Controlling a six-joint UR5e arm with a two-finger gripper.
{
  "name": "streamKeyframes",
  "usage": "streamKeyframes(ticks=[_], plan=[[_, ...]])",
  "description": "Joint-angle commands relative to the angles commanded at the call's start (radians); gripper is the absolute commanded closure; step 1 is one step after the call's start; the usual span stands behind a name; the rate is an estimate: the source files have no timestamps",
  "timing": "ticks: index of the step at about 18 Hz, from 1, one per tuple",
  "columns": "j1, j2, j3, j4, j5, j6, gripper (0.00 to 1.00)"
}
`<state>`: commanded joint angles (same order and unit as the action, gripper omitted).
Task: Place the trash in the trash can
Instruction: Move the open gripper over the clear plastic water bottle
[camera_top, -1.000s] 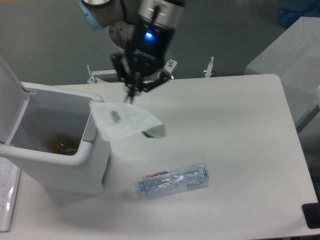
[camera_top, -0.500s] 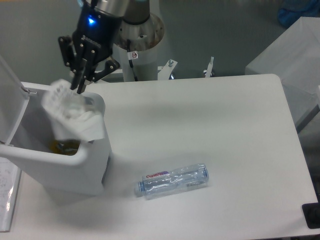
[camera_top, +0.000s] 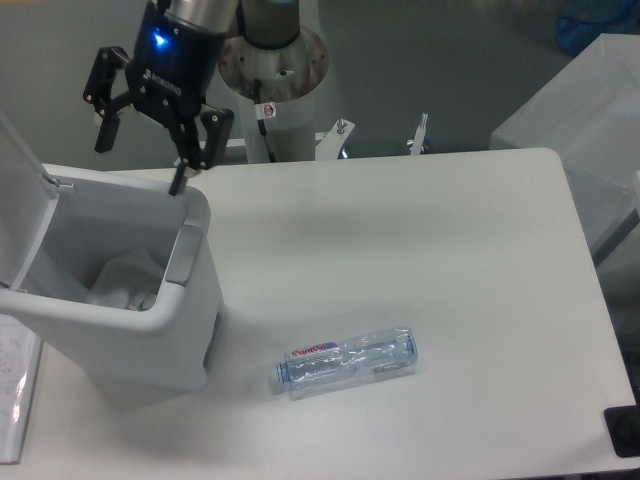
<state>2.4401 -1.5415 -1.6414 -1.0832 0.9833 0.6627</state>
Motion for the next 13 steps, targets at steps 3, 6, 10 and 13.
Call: streamKeyframes(ticks=[3, 6, 10, 13], plan=[[0.071, -0.092, 0.012, 0.089, 0.005, -0.002, 0.00], [0.106, -0.150, 0.024, 0.115, -0.015, -0.037, 0.00], [0.109, -0.235, 0.058, 0.158, -0.031, -0.043, 0.00], [0.109, -0.317, 0.121, 0.164, -0.005, -0.034, 0.00]])
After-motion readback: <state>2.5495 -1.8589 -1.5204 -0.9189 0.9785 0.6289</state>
